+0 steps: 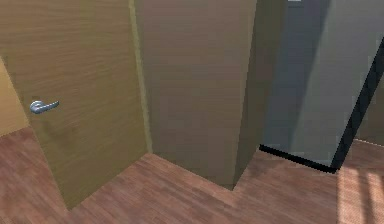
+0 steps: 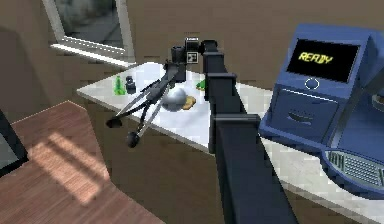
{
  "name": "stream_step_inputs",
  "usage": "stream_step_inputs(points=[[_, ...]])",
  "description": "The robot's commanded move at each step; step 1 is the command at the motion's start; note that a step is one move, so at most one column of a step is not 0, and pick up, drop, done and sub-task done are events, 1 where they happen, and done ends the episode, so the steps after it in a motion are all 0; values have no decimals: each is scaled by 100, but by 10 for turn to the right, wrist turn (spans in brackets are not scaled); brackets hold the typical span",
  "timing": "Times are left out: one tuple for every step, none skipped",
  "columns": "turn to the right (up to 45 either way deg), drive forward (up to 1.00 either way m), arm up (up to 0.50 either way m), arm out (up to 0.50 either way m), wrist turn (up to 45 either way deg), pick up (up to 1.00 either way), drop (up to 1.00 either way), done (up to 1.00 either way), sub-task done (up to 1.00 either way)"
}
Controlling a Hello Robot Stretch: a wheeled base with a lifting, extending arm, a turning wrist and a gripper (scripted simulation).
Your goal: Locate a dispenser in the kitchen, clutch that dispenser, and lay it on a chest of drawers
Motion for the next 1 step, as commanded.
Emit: stream_step_inputs(points=[[0,0,0,0,450,0,0,0,0]])
